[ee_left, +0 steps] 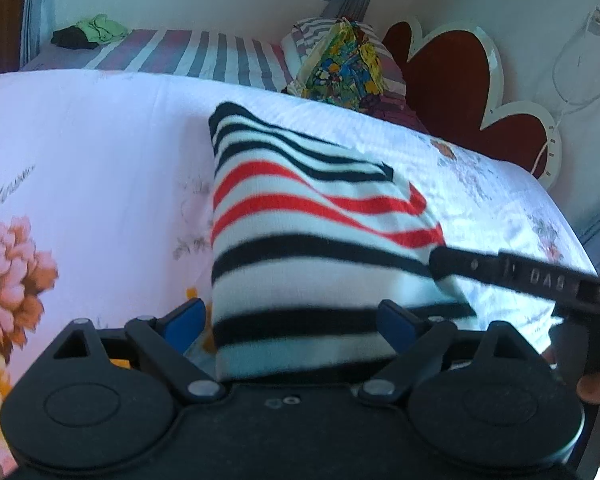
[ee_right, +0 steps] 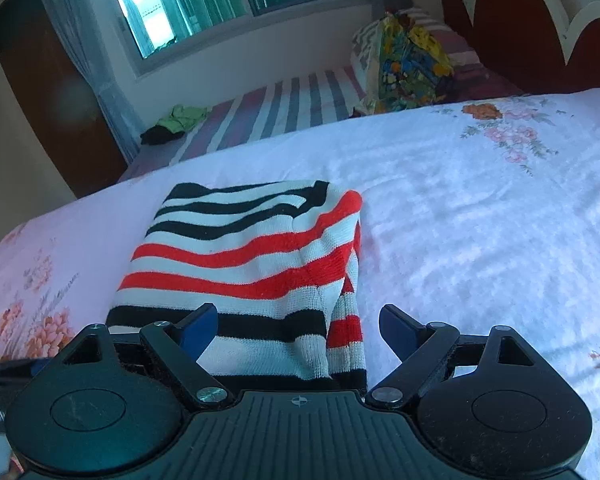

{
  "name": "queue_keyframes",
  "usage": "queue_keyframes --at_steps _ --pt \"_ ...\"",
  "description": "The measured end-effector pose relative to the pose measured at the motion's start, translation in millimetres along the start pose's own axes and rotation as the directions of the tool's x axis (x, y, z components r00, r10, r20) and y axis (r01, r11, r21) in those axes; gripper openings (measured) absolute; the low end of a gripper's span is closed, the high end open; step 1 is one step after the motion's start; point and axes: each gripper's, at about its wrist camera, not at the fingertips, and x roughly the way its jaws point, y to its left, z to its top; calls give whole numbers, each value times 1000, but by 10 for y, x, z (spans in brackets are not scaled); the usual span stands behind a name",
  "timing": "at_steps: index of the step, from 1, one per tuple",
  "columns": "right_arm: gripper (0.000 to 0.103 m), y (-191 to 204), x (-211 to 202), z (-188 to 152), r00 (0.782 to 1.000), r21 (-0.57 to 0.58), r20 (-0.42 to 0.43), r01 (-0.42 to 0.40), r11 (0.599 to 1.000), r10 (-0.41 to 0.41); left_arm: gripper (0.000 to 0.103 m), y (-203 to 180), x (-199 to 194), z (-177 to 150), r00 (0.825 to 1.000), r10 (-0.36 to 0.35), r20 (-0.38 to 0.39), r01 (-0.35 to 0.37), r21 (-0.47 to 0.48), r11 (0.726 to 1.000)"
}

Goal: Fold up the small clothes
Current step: 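Open the right gripper and release the bundle end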

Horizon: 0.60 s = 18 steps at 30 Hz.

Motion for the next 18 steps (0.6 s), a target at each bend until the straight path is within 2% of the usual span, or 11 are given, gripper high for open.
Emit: queue_keyframes --at_steps 4,8,14,18 --pt "87 -48 108 44 1000 -4 -12 -3 1000 2 92 70 97 144 1000 16 11 -16 -31 999" --pt "87 -145 276 100 999 8 -42 -12 1000 13 92 157 267 239 1000 3 -14 -4 -52 999" --pt "87 -290 533 79 990 32 -109 -86 996 89 85 320 552 263 990 -123 -66 110 -167 980" --pt "86 -405 593 47 983 73 -97 -149 986 156 83 360 634 243 984 -163 -68 147 -200 969"
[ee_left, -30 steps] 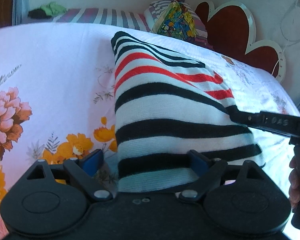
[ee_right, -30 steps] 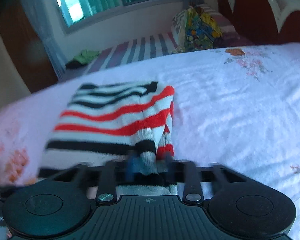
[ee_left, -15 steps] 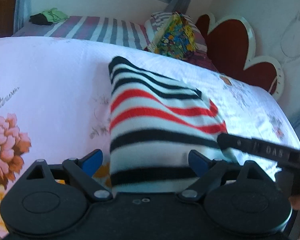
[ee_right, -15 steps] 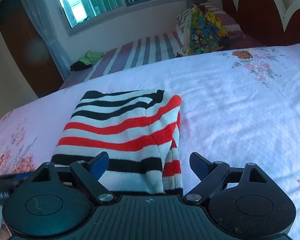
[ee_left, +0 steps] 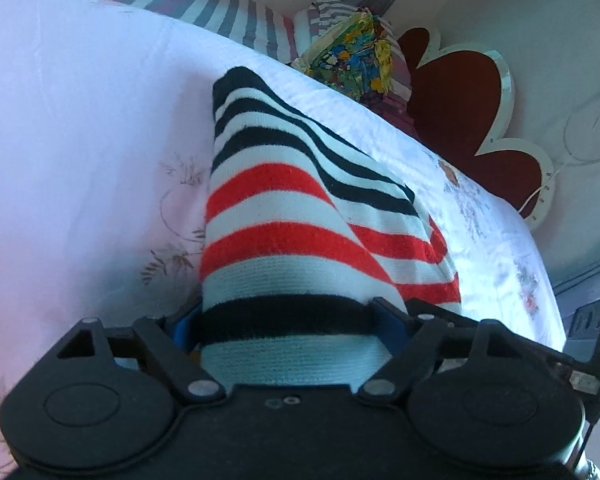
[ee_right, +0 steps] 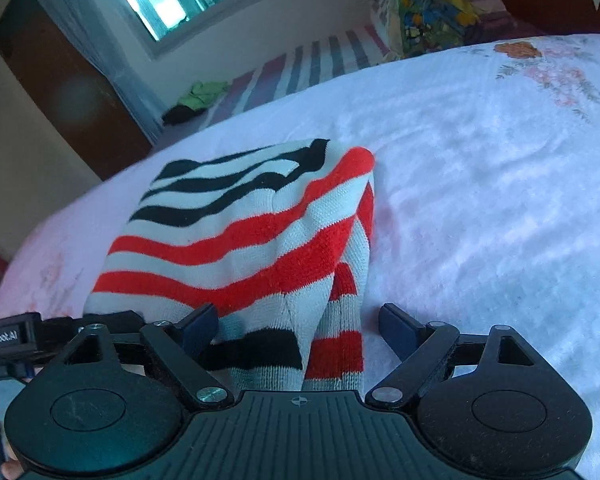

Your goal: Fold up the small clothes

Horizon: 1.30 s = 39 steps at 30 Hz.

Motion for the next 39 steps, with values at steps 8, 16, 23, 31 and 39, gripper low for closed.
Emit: queue_keyframes --at_steps 8,16,23,31,39 --pt "35 26 -170 19 995 83 29 -96 992 93 67 -62 -112 -22 1000 2 31 -2 -7 1000" --pt "34 614 -508 119 974 19 94 -207 978 204 64 63 -665 62 993 -29 112 33 -36 999" --pt "34 1609 -240 155 945 -21 84 -315 949 315 64 667 -1524 209 977 54 205 -54 -3 999" --pt "34 2982 490 -49 936 -62 65 -342 938 345 64 1785 -2218 429 954 138 266 -147 17 989" --pt "34 3837 1359 -359 967 -73 6 -254 964 255 65 2899 -2319 542 948 193 252 -202 10 979"
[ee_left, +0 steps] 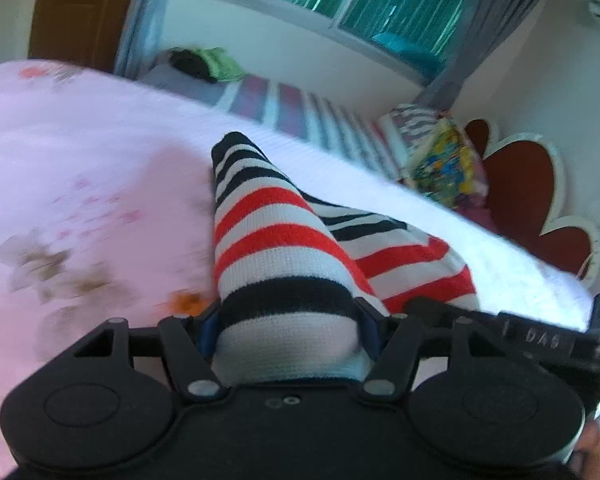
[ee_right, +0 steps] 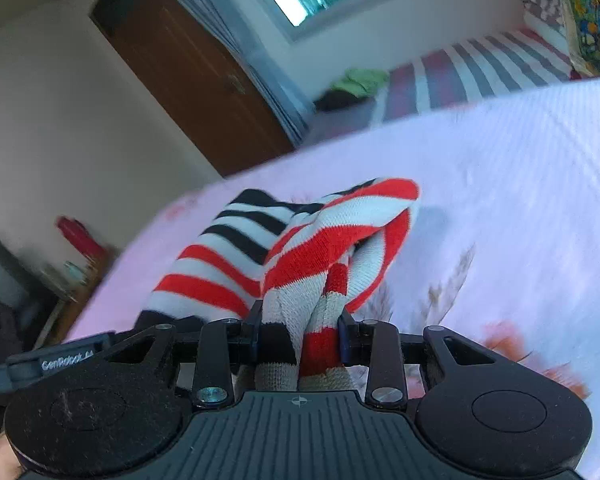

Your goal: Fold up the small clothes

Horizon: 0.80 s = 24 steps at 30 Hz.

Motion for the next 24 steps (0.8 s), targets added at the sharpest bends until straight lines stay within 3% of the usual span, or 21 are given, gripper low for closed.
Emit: queue_keyframes --at_steps 4,8,9,15,18,21,22,24 --pt "35 -196 180 -87 997 84 -31 70 994 -67 76 229 75 -168 999 -36 8 36 -11 999" --pt "52 -278 187 -14 991 116 -29 136 984 -134 78 127 61 -134 1000 -9 16 9 16 1000" --pt "53 -242 152 2 989 116 -22 150 982 -149 76 172 17 -122 1000 -7 11 7 15 1000" --pt "52 194 -103 371 957 -12 138 261 965 -257 76 205 -390 66 995 5 96 -8 34 999" --pt "52 434 71 502 963 -90 154 236 968 -221 75 180 -177 205 998 10 56 -11 14 1000" --pt "52 370 452 476 974 -50 50 225 973 -222 79 211 157 186 998 62 -34 -61 23 998" --pt "50 305 562 445 965 -37 31 262 964 -261 83 240 237 143 994 89 -61 -87 34 996" --pt "28 180 621 396 941 -37 27 337 941 -336 88 364 303 119 995 59 -86 -62 -26 998"
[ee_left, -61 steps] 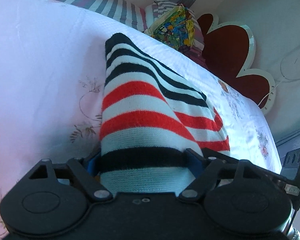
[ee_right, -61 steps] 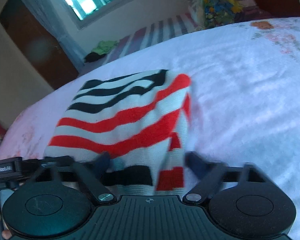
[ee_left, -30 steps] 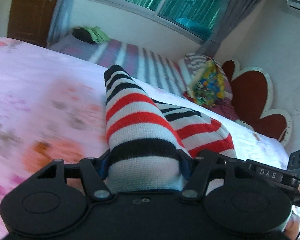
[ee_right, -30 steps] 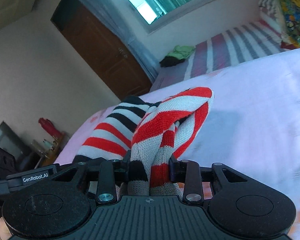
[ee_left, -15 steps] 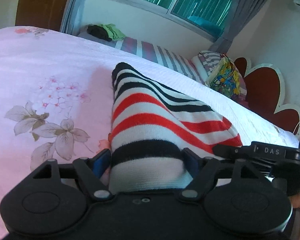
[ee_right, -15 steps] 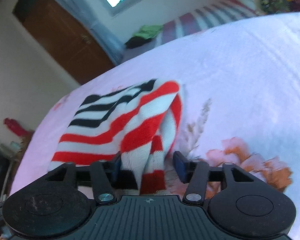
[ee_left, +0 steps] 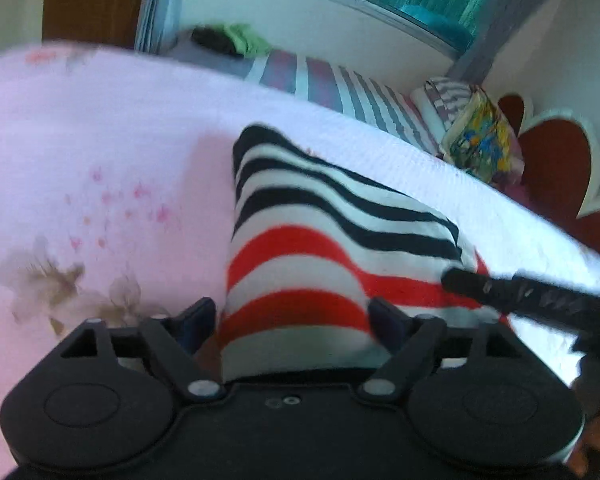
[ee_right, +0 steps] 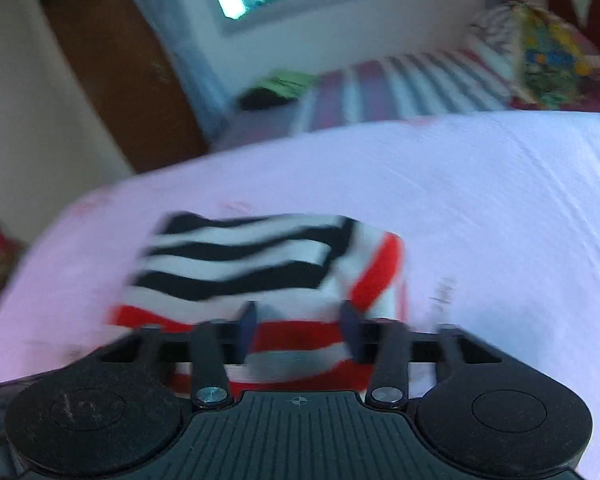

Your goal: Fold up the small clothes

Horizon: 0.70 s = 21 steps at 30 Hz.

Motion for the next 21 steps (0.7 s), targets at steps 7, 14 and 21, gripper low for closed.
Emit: queue_keyframes --at_steps 7,14,21 --pt "28 78 -580 -90 998 -57 33 -43 997 45 79 -138 -510 -86 997 -17 71 11 78 997" --pt "28 115 -864 -749 1000 -105 -1 -23 994 23 82 -266 -727 -549 998 -15 60 2 200 980" --pt "29 46 -743 -829 998 -58 -51 39 998 -42 84 -250 -642 -540 999 36 -12 -34 165 986"
